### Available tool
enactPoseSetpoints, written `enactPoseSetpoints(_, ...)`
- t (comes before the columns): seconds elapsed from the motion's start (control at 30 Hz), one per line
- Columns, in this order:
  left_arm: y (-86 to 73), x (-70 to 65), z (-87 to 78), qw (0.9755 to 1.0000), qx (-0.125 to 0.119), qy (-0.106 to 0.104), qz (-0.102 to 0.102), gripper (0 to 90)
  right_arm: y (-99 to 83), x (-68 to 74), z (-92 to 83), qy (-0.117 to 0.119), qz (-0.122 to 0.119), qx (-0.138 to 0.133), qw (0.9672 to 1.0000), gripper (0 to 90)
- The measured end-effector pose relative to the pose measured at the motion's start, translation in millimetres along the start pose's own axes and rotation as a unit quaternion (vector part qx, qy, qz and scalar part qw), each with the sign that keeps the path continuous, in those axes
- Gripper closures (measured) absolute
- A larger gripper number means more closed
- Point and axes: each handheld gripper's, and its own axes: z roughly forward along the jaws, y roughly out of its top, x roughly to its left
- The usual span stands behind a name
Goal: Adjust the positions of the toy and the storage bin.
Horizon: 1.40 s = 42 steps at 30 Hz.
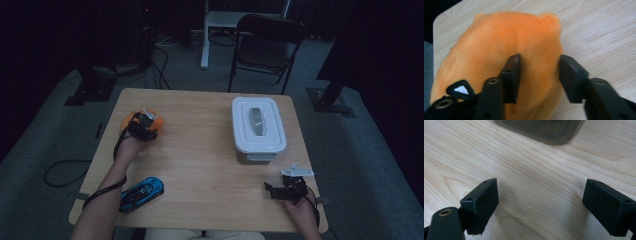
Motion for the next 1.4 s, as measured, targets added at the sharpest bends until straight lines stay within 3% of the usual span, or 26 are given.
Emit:
enactPoseSetpoints(0.13, -2.7, 1.1, -3.0, 0.9999, -0.006, -0.007, -0.01, 68.9, 0.0, -0.2, -0.1, -0.001, 0.001, 0.0, 1.0, 13.0)
enactPoseSetpoints(0.23, -6.0, 4.6, -8.0, 0.9994, -0.013, -0.024, -0.023, 73.6, 0.0, -0.2, -0.1, -0.002, 0.001, 0.0, 1.0, 13.0)
enactPoseSetpoints(0.3, -8.8, 6.0, -12.2, 0.9993, -0.013, -0.031, -0.017, 77.1, 0.0, -0.2, -0.1, -0.002, 0.002, 0.0, 1.0, 13.1)
enactPoseSetpoints(0.47, -15.7, 8.4, -22.0, 0.9988, -0.015, -0.046, -0.01, 77.4, 0.0, -0.2, -0.1, -0.002, 0.002, 0.0, 1.0, 13.1)
enactPoseSetpoints(0.53, -27.9, 13.7, -31.6, 0.9973, -0.027, -0.069, 0.001, 76.3, 0.0, -0.2, 0.0, -0.002, 0.002, -0.001, 1.0, 13.1)
enactPoseSetpoints(0.67, -41.5, 22.7, -42.7, 0.9963, -0.029, -0.08, -0.004, 75.0, 0.0, -0.2, -0.1, -0.002, 0.002, 0.0, 1.0, 13.1)
enactPoseSetpoints(0.73, -48.9, 28.9, -49.6, 0.9936, -0.03, -0.109, -0.006, 75.2, 0.0, -0.3, -0.1, -0.003, 0.003, 0.0, 1.0, 13.1)
enactPoseSetpoints(0.77, -48.9, 28.9, -49.6, 0.9936, -0.03, -0.109, -0.006, 75.0, 0.0, -0.3, -0.1, -0.003, 0.003, 0.0, 1.0, 13.1)
enactPoseSetpoints(0.83, -52.6, 32.1, -52.9, 0.9912, -0.03, -0.129, -0.006, 75.1, 0.0, -0.4, -0.1, -0.003, 0.003, 0.0, 1.0, 13.1)
enactPoseSetpoints(1.03, -60.9, 40.6, -51.4, 0.9944, -0.016, -0.099, -0.032, 80.5, 0.0, -0.5, -0.1, -0.004, 0.004, 0.0, 1.0, 13.1)
enactPoseSetpoints(1.13, -62.0, 36.3, -52.1, 0.9933, -0.024, -0.104, -0.045, 80.5, 0.0, -0.5, -0.1, -0.004, 0.005, 0.0, 1.0, 13.1)
enactPoseSetpoints(1.23, -59.8, 26.9, -55.2, 0.9921, -0.036, -0.113, -0.041, 80.1, 0.0, -0.6, -0.1, -0.004, 0.004, 0.0, 1.0, 13.1)
enactPoseSetpoints(1.3, -55.0, 16.5, -56.7, 0.9911, -0.042, -0.123, -0.031, 63.1, 0.0, -0.6, -0.1, -0.004, 0.004, 0.0, 1.0, 13.1)
enactPoseSetpoints(1.33, -49.2, 6.6, -58.1, 0.9897, -0.053, -0.132, -0.02, 58.9, 0.0, -0.6, -0.1, -0.004, 0.004, 0.0, 1.0, 13.1)
enactPoseSetpoints(1.4, -45.9, 2.3, -58.1, 0.9891, -0.056, -0.136, -0.014, 56.7, 0.0, -0.6, -0.1, -0.004, 0.004, 0.0, 1.0, 13.1)
